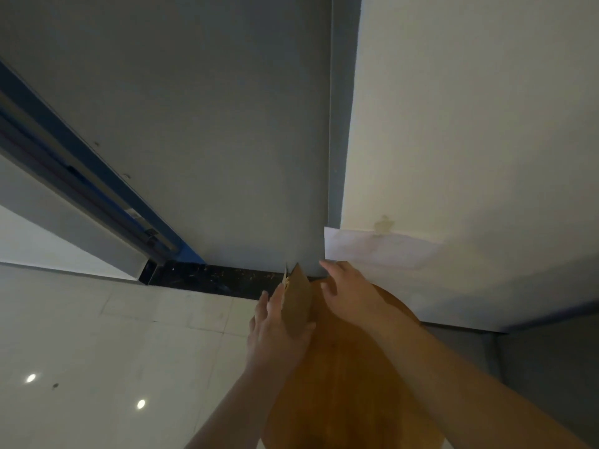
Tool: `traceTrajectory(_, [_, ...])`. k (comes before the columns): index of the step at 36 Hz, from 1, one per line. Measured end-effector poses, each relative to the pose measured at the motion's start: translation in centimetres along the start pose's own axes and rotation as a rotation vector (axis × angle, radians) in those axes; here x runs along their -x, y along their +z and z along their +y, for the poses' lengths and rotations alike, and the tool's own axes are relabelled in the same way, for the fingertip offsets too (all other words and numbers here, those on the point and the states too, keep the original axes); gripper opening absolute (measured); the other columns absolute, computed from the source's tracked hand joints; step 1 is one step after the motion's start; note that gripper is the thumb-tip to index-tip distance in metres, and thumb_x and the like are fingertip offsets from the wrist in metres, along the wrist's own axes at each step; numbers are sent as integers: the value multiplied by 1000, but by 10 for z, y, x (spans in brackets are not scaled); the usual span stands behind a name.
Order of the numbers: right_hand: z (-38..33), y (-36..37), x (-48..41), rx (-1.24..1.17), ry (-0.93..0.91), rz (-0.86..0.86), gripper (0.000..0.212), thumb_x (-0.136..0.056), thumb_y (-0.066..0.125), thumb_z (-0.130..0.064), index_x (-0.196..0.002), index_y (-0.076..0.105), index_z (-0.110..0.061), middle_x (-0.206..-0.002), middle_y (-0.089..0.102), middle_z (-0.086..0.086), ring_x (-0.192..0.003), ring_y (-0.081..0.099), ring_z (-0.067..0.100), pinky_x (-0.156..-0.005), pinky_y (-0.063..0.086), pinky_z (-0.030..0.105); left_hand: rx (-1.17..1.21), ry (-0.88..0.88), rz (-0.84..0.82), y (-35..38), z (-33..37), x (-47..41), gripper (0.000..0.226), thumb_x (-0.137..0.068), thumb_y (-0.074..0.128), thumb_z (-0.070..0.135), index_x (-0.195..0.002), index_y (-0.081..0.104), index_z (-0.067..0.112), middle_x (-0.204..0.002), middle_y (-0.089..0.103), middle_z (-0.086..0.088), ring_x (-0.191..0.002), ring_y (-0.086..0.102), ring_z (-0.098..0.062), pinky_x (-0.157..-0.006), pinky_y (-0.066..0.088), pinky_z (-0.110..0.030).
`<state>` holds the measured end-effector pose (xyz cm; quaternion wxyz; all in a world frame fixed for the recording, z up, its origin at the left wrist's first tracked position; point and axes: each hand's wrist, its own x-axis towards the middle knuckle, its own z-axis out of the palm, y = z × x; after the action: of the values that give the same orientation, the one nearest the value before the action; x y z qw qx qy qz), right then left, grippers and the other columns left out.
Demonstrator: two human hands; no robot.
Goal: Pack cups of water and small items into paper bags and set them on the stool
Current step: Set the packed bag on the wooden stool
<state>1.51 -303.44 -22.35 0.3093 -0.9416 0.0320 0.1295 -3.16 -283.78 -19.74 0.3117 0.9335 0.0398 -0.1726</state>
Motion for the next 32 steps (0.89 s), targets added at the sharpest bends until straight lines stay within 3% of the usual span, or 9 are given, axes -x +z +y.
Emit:
traceTrajectory(6, [26, -48, 48, 6, -68, 56, 55, -106, 47, -46, -159, 36, -35, -159, 44, -3, -142, 48, 23, -116, 48, 43, 45, 31, 81, -13, 38, 52, 86, -95, 66, 54, -161, 12, 44, -171, 11, 11, -158, 15, -26, -123, 29, -62])
traceTrajectory(14, [74, -111, 133, -21, -57, 101, 56, -106, 48, -41, -160, 35, -31, -160, 41, -2, -143, 45, 22, -118, 43, 42, 86, 52, 180, 4, 94, 123, 80, -93, 69, 49, -158, 23, 47, -165, 25, 9, -145, 38, -23, -112, 48, -51])
traceTrajectory(20, [133, -137, 216, -32, 57, 151, 59, -106, 46, -45, -162, 31, -32, -163, 36, -5, -146, 42, 22, -119, 40, 40, 10, 169, 70, 36, 140, 169, 75, -95, 65, 52, -157, 23, 50, -167, 25, 9, -152, 32, -21, -119, 40, -50])
traceTrajectory(26, [174, -150, 327, -91, 212, 269, 60, -108, 47, -42, -164, 30, -30, -165, 34, -4, -148, 39, 21, -122, 36, 37, -50, 301, -61, 75, 163, 206, 70, -96, 63, 55, -156, 28, 47, -163, 32, 9, -146, 41, -20, -117, 44, -49])
traceTrajectory(30, [188, -142, 407, -145, 346, 343, 58, -108, 49, -42, -163, 32, -33, -164, 35, -5, -137, 52, 20, -115, 43, 35, -58, 411, -167, 114, 166, 239, 70, -97, 64, 49, -158, 30, 42, -165, 29, 6, -152, 32, -19, -122, 36, -42])
traceTrajectory(32, [193, -135, 451, -172, 406, 375, 58, -107, 50, -41, -162, 33, -32, -163, 36, -7, -140, 50, 18, -117, 40, 33, -60, 440, -224, 134, 167, 263, 70, -98, 65, 47, -158, 31, 41, -166, 27, 5, -153, 30, -20, -122, 34, -41])
